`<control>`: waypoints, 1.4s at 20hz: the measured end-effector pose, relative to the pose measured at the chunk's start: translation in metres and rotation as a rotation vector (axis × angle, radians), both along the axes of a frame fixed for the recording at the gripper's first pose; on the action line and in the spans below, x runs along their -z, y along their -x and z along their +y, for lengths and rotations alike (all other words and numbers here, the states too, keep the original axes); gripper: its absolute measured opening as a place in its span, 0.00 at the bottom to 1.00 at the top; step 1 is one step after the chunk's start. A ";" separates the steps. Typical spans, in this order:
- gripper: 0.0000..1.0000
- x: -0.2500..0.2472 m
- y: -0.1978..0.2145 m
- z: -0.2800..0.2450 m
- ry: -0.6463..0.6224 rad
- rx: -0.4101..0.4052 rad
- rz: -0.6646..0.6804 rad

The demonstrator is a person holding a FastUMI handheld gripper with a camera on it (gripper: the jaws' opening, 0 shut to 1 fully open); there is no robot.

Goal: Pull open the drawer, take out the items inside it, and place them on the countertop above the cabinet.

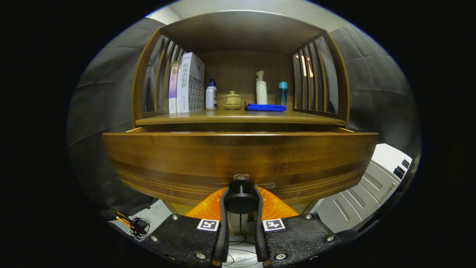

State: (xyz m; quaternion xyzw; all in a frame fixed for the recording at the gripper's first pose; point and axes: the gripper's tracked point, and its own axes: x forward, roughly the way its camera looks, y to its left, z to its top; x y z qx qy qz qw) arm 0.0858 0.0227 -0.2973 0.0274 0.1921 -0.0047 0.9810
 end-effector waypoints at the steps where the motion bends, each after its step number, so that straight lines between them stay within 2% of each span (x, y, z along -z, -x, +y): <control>1: 0.29 0.001 0.007 0.001 0.002 -0.003 0.003; 6: 0.29 -0.001 0.031 0.003 0.030 -0.025 -0.002; 14: 0.29 0.002 0.035 0.004 0.029 -0.068 0.026; 18: 0.29 -0.001 0.033 0.003 0.052 -0.062 -0.041; 22: 0.29 -0.001 0.036 0.008 -0.004 -0.077 -0.036; 28: 0.29 -0.003 0.041 0.002 0.063 -0.080 -0.028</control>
